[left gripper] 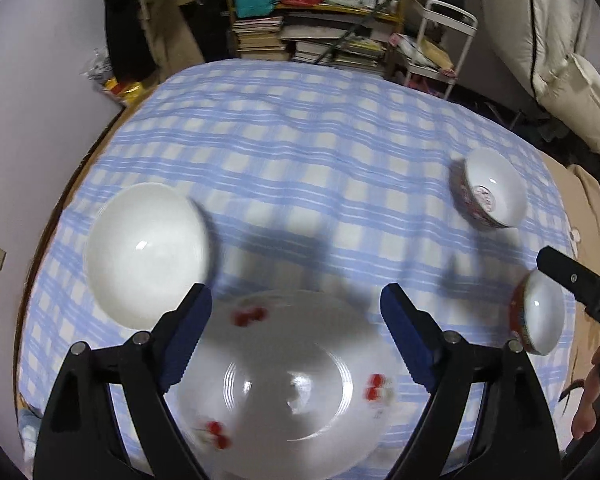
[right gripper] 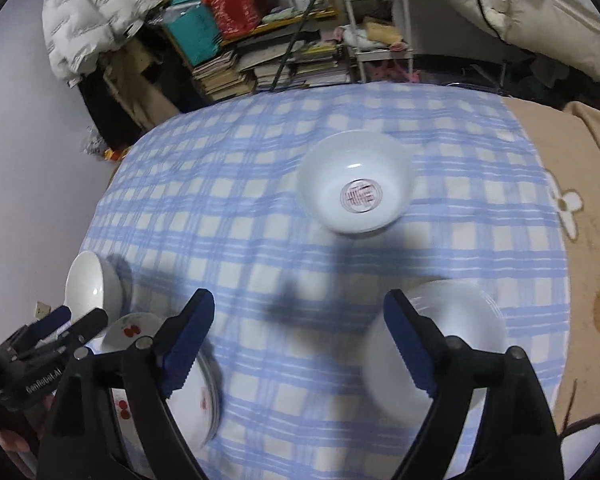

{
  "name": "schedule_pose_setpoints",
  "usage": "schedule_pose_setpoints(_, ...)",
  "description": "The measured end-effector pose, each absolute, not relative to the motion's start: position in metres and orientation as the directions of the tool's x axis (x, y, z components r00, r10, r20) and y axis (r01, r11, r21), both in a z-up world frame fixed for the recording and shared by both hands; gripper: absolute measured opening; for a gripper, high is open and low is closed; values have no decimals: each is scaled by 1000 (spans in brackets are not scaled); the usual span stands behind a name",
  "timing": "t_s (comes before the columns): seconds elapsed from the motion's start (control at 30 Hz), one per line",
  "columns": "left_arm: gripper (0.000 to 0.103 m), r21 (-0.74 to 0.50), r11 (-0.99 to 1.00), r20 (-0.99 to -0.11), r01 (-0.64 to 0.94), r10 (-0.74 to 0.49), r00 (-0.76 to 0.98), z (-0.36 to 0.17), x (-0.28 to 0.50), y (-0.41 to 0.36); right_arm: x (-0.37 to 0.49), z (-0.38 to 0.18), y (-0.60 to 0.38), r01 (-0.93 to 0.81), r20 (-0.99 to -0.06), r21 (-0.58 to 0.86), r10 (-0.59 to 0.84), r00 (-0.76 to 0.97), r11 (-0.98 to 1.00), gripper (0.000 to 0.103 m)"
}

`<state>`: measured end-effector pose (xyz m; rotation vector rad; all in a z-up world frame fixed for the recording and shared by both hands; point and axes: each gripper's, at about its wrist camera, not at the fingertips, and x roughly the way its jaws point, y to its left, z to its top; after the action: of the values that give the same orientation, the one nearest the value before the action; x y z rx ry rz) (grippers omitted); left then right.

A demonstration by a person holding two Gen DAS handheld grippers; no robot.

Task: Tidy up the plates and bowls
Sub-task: 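Grasp a white bowl rim with the left gripper while the right gripper grasps another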

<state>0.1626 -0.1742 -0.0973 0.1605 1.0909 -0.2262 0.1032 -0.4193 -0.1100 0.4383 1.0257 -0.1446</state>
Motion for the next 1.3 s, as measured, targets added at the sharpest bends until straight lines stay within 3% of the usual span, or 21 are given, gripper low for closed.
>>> schedule_pose_setpoints(0.23,85,18,949,-895,315,-125,429,-107,149,-225,81,-115,-455,309,-859,253,66,507,917,91)
schedule_pose_setpoints(0.53,85,22,921,-895,389,-156,419,-122,133,-282,48,-134,-506,425,-860,274,22,510,863,89)
schedule_pose_setpoints(0.87,85,-27,881,-925,472,-202,323,-147,123,-330,38,-173,-529,463,-895,278,52,443,842,82)
schedule_pose_setpoints(1.0,85,-36,863,-942,505,-197,270,-158,121,-347,37,-187,-532,472,-901,309,96,423,825,69)
schedule_pose_setpoints(1.07,84,-52,857,-947,512,-204,246,-163,119,-352,37,-194,-534,472,-900,332,124,419,817,55)
schedule_pose_setpoints(1.17,62,-66,847,-955,527,-207,213,-171,118,-360,38,-203,-534,467,-896,369,175,408,803,31)
schedule_pose_setpoints(1.3,12,-202,822,-953,532,-290,87,-182,117,-369,39,-209,-534,465,-891,394,206,404,793,25)
